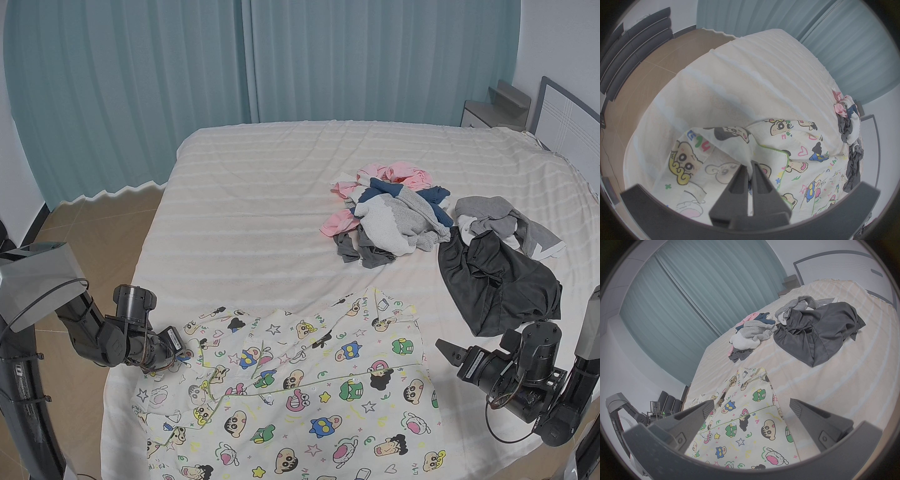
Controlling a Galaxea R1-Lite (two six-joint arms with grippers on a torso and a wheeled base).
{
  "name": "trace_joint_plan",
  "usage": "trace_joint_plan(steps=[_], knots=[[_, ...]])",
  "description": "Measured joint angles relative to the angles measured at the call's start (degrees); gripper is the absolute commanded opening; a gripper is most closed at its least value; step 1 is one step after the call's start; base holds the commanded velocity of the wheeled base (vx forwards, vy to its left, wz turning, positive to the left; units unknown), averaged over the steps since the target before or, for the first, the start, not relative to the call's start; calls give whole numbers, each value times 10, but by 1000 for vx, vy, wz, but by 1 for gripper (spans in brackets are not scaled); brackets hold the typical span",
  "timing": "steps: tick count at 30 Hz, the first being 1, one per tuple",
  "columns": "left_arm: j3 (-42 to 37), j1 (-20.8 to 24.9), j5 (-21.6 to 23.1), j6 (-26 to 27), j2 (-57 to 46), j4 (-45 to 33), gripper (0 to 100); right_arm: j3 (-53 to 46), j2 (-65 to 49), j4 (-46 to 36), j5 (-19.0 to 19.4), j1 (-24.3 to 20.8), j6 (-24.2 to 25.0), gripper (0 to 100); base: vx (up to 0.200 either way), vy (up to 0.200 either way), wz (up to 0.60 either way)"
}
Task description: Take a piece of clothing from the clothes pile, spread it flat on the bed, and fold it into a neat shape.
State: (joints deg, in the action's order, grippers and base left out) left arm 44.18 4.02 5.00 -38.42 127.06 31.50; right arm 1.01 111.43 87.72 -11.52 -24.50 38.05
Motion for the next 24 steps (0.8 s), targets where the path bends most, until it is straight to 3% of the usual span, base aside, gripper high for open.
trace_joint_plan(steps=[24], knots=[[-105, -27, 1, 24, -56, 17, 0, 0, -13, 0, 1, 0, 0, 100, 0, 0, 0]])
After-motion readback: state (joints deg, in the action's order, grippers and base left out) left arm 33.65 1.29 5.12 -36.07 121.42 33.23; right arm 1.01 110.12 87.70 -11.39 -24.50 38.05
